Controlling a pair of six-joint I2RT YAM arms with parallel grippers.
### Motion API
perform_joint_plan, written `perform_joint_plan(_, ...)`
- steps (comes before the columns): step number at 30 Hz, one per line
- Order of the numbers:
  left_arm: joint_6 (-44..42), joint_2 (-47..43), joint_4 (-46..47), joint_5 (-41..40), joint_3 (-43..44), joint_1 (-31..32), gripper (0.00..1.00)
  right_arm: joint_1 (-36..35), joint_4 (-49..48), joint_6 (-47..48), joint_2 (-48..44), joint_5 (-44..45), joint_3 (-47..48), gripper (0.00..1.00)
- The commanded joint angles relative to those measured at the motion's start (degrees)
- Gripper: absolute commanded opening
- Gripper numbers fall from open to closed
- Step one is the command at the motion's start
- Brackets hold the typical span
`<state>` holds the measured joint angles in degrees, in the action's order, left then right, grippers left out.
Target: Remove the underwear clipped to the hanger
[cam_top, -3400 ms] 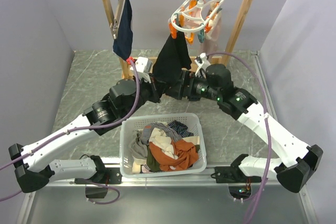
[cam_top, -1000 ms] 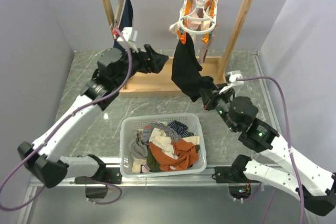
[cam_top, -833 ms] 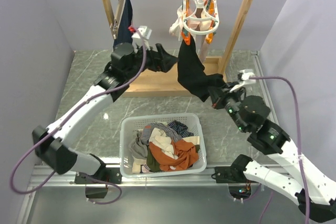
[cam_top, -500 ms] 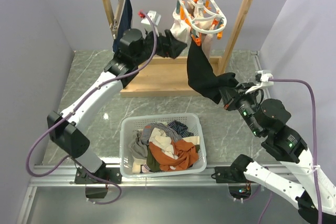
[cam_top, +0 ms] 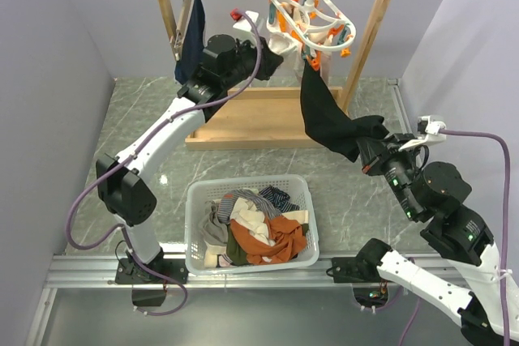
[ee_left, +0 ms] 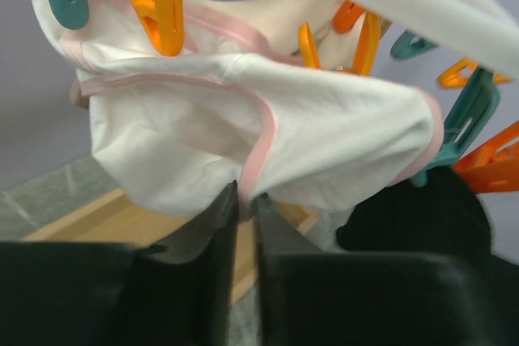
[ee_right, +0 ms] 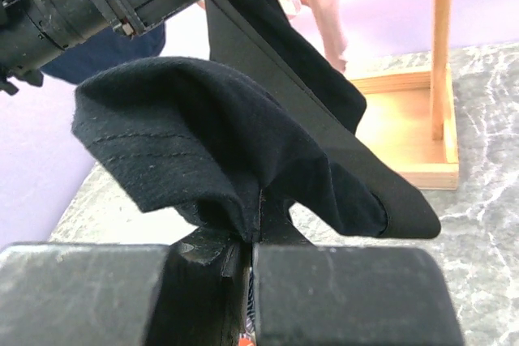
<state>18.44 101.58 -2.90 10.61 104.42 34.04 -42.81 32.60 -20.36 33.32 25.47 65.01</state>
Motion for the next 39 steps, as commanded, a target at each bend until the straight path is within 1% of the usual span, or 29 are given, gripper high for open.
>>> perform_joint_plan(1, -2.0, -0.9, 0.5, -1.3, 3.6, -0.1, 0.10, 0.3, 1.0, -0.6, -0.5, 2.8, 2.1, 0.00)
perform_joint_plan(2, -1.9, -2.2, 1.5, -1.8, 3.4, -0.1, 0.04, 0.3, 1.2, -0.6, -0.5, 3.3, 2.0, 0.00)
perform_joint_plan(3, -1.8, -2.9, 2.4, -3.6, 3.1, -0.1, 0.01, 0.3, 1.3, -0.7, -0.6, 3.5, 1.8, 0.00)
perform_joint_plan(6, -2.8, -4.5, 2.5, -6.4, 3.4, -0.2, 0.00, 0.4, 1.4, -1.0, -0.9, 4.4, 1.6, 0.00)
perform_joint_plan(8, -3.6, -4.4, 2.1, -9.5, 5.8, -0.7, 0.00, 0.4, 1.5, -1.0, -1.0, 4.7, 1.5, 0.00)
perform_joint_plan(10, -2.3, -4.6, 2.1, -12.2, 6.3, -2.3, 0.00, 0.4, 1.8, -1.0, -1.1, 5.5, 1.3, 0.00)
perform_joint_plan(11, -1.6, -5.5, 2.5, -12.4, 5.8, -3.1, 0.00, 0.4, 1.9, -1.0, -1.1, 5.6, 1.3, 0.00)
perform_joint_plan(13, 0.6, -6.9, 6.5, -12.9, 2.7, -5.0, 0.00, 0.4, 2.0, -1.2, -1.5, 6.3, 1.2, 0.00)
perform_joint_plan(16, 1.4, -9.8, 10.4, -13.2, -1.1, -6.6, 0.01, 0.4, 2.4, -1.3, -2.0, 6.9, 0.9, 0.00)
perform_joint_plan(20, 1.3, -8.9, 8.4, -11.9, 0.0, -7.4, 0.01, 0.4, 2.5, -1.4, -2.2, 7.0, 0.9, 0.00)
perform_joint_plan(21, 1.5, -8.7, 8.2, -11.1, -0.4, -7.5, 0.03, 0.3, 2.5, -1.4, -2.1, 7.0, 1.0, 0.00)
perform_joint_plan(22, 1.6, -8.6, 7.9, -10.8, -0.6, -7.5, 0.09, 0.4, 2.4, -1.3, -2.0, 6.9, 1.0, 0.00)
perform_joint_plan(23, 1.8, -8.4, 7.2, -9.6, -0.8, -7.5, 0.21, 0.4, 2.3, -1.3, -2.0, 6.7, 1.1, 0.00)
perform_joint_plan(24, 1.9, -8.3, 6.7, -6.5, -1.2, -7.5, 0.55, 0.4, 2.3, -1.2, -1.9, 6.4, 1.1, 0.00)
perform_joint_plan(25, 2.1, -8.2, 6.1, -4.9, -1.2, -7.5, 0.70, 0.4, 2.2, -1.2, -1.9, 6.3, 1.2, 0.00)
perform_joint_plan(26, 2.3, -8.2, 4.3, -3.2, -1.0, -7.5, 0.81, 0.3, 2.0, -1.1, -1.9, 6.0, 1.3, 0.00)
perform_joint_plan(27, 2.7, -8.2, 3.6, 1.0, -0.6, -7.5, 0.98, 0.3, 1.9, -1.1, -1.9, 5.9, 1.3, 0.00)
perform_joint_plan(28, 3.2, -8.3, 3.2, 3.3, -0.5, -7.3, 1.00, 0.4, 1.9, -1.0, -1.8, 5.8, 1.3, 0.00)
perform_joint_plan(31, 5.5, -9.8, 3.1, 9.4, -0.9, -6.8, 0.99, 0.4, 1.7, -1.0, -1.6, 5.7, 1.3, 0.00)
perform_joint_plan(34, 8.2, -11.5, 0.8, 9.5, -0.6, -5.7, 0.99, 0.4, 1.4, -0.7, -1.3, 5.6, 1.6, 0.00)
perform_joint_plan(37, 9.5, -11.8, -2.2, 8.2, 2.1, -3.8, 1.00, 0.4, 1.2, -0.6, -0.7, 4.6, 2.0, 0.00)
perform_joint_plan(38, 9.3, -11.2, -4.6, 5.6, 5.3, -3.2, 1.00, 0.4, 1.1, -0.5, -0.5, 4.5, 2.3, 0.00)
perform_joint_plan(39, 8.7, -10.6, -11.7, 3.3, 7.6, -2.1, 0.99, 0.4, 1.1, -0.5, -0.2, 4.5, 2.5, 0.00)
